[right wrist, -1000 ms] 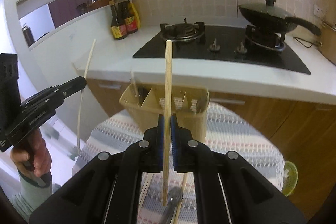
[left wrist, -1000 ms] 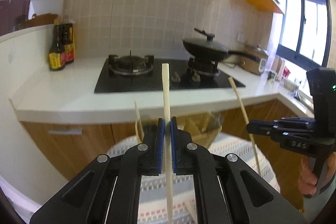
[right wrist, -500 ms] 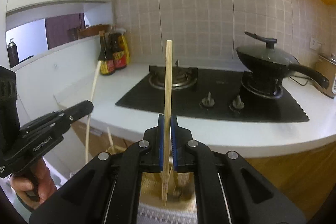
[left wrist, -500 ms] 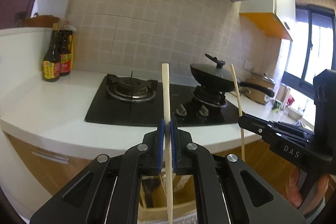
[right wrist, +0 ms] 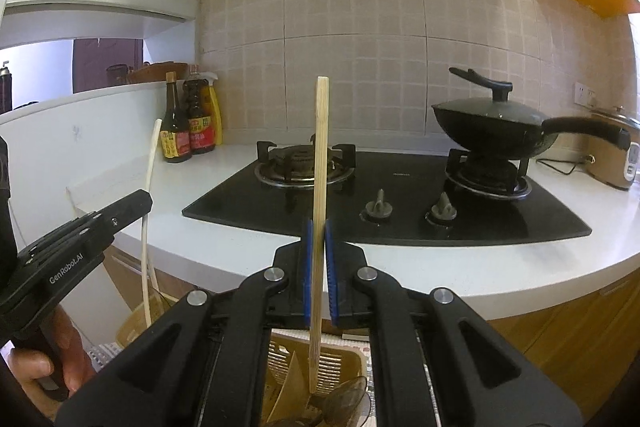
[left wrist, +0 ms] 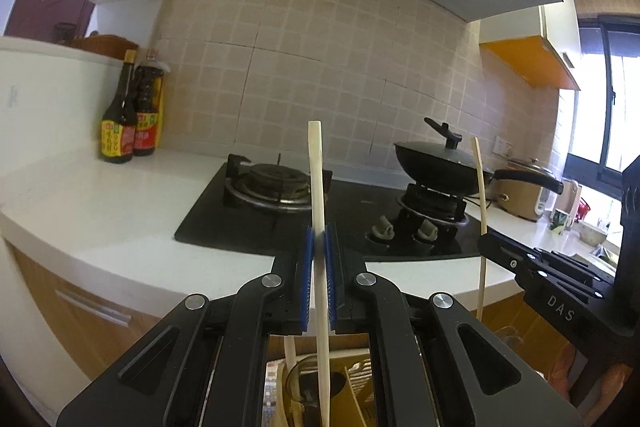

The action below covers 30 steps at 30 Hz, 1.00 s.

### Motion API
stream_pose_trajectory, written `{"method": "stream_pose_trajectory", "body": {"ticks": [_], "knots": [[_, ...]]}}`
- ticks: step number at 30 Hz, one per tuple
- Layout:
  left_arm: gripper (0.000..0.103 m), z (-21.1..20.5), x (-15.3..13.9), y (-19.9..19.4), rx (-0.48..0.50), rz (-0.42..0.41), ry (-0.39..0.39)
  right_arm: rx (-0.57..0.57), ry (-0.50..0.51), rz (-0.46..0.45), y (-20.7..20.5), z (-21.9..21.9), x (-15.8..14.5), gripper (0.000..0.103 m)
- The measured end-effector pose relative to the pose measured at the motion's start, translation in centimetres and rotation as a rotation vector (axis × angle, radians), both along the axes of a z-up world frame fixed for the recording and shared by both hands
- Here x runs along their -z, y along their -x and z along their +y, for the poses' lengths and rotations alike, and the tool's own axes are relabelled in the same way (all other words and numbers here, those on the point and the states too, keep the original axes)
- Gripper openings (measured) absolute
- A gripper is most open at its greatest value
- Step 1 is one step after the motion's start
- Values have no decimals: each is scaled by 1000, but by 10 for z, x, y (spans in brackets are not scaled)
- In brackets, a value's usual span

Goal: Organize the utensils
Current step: 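Lower both chopsticks into the tan caddy and open both tools, then grasp a chopstick with the left tool while the right tool grasps a clear spoon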

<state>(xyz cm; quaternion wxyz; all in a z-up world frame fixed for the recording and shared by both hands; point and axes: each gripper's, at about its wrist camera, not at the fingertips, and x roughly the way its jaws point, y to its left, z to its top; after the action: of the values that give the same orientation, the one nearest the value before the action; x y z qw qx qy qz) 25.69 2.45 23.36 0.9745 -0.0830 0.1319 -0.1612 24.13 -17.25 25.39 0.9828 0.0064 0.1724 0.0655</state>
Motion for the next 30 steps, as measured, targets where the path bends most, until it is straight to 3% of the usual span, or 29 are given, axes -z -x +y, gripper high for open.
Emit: {"method": "stream_pose_trajectory", "body": {"ticks": [6, 10, 17, 19, 24, 30], "knots": [[8, -6, 11, 18, -30, -76, -71, -13, -28, 6, 8, -4, 15, 5], [13, -6, 14, 30, -4, -63, -91, -29, -43, 45, 20, -9, 18, 6], [39, 11, 6, 66, 13, -56, -86, -46, -99, 148, 52, -22, 16, 7], [44, 15, 0, 82, 25, -62, -94, -42, -122, 173, 66, -27, 16, 12], [47, 23, -6, 115, 87, -31, -94, 9, -128, 225, 103, -30, 18, 41], [49, 18, -2, 160, 142, 16, -145, 42, -105, 352, 143, -28, 32, 41]]}}
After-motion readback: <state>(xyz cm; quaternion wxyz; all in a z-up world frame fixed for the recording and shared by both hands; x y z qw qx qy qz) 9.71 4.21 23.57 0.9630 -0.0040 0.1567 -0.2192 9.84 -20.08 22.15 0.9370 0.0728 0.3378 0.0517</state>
